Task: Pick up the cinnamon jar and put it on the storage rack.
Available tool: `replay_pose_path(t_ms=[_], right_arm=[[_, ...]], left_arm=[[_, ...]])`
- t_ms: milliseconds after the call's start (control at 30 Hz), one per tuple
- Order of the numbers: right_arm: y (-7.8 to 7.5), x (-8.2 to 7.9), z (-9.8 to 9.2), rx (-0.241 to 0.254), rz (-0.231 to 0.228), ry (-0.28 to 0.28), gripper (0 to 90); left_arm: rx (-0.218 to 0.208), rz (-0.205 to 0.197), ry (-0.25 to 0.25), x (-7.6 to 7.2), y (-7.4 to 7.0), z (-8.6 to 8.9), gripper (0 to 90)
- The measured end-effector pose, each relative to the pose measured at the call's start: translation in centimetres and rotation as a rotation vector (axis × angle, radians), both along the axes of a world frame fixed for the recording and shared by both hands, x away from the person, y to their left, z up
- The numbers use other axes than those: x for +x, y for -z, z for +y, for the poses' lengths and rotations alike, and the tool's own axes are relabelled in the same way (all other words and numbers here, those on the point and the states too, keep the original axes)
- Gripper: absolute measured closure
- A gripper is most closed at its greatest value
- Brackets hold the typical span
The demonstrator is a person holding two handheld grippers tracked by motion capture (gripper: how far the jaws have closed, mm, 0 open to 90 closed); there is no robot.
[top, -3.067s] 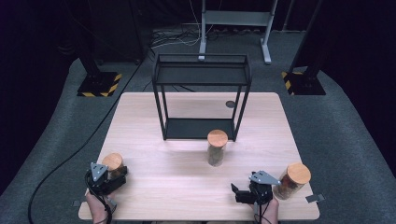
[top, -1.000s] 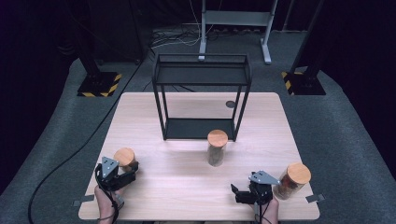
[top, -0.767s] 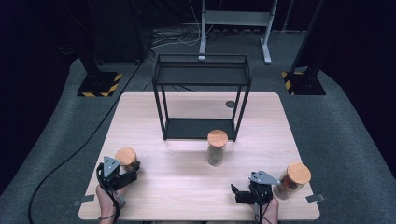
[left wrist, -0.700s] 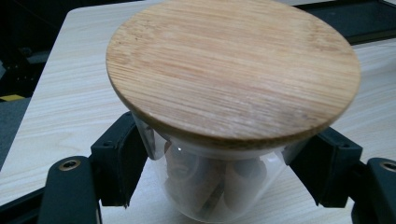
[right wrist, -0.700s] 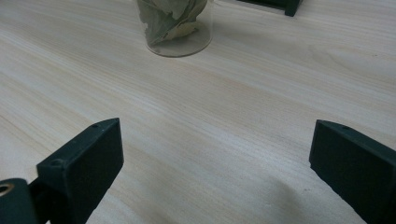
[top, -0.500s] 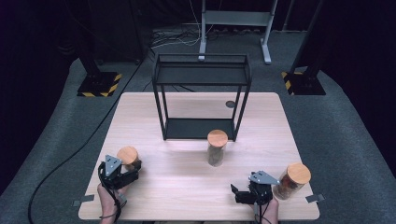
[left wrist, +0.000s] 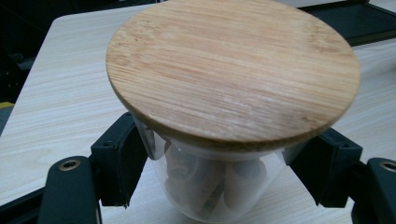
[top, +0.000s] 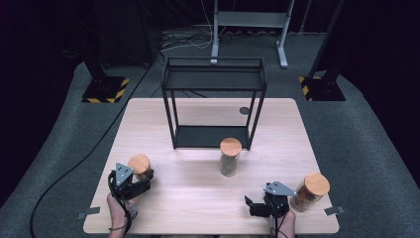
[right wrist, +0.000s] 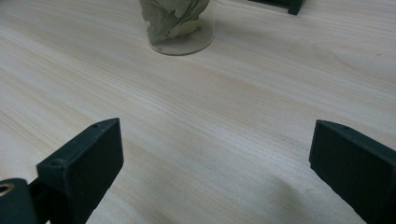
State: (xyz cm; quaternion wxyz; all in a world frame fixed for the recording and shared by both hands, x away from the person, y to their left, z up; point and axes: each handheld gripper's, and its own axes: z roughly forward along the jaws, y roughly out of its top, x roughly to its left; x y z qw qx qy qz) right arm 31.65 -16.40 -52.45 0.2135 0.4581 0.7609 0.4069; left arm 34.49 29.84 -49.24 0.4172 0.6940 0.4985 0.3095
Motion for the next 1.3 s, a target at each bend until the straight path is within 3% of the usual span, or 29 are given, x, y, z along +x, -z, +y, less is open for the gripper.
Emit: replay_pose_path(t_ms=[1300], right_arm=[[0.0, 0.0, 0.0, 0.0, 0.006, -0.006, 1.9]], left_arm=[[0.015, -0.008, 0.048, 0.7, -0.3, -2.4, 24.7]])
